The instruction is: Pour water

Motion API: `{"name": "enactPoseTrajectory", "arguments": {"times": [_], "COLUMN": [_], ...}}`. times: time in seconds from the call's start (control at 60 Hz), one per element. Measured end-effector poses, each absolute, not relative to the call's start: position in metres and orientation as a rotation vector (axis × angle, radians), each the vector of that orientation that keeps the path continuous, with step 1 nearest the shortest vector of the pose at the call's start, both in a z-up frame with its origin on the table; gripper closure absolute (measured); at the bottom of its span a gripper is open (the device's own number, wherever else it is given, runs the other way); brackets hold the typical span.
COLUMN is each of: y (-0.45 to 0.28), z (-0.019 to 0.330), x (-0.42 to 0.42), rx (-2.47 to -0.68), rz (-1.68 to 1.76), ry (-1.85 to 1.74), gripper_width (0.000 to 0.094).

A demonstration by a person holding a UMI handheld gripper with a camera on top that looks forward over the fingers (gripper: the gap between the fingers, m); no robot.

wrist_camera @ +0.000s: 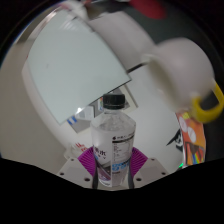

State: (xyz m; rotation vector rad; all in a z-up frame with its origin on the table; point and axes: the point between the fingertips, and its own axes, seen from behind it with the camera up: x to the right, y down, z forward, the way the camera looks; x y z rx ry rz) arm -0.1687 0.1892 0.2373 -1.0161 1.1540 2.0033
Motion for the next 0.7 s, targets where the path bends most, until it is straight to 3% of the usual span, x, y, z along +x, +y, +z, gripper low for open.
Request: {"name": "enactPoseTrajectory", "arguments": {"times": [0.233,0.35,0.517,0.7], "y": [0.2,0.208,0.221,0.226], "z": [0.325,0.333,0.279,0.166], "x": [-0.134,-0.077,0.009,0.051], "rx": [-1.308,-1.401,-1.549,-1.741], "rz": [1.394,0.955,0.325,0.029], "ry": [0.542,0.329,0.107,-0.046], "gripper_width": [0.0548,0.0548,0.0549,0.0548]}}
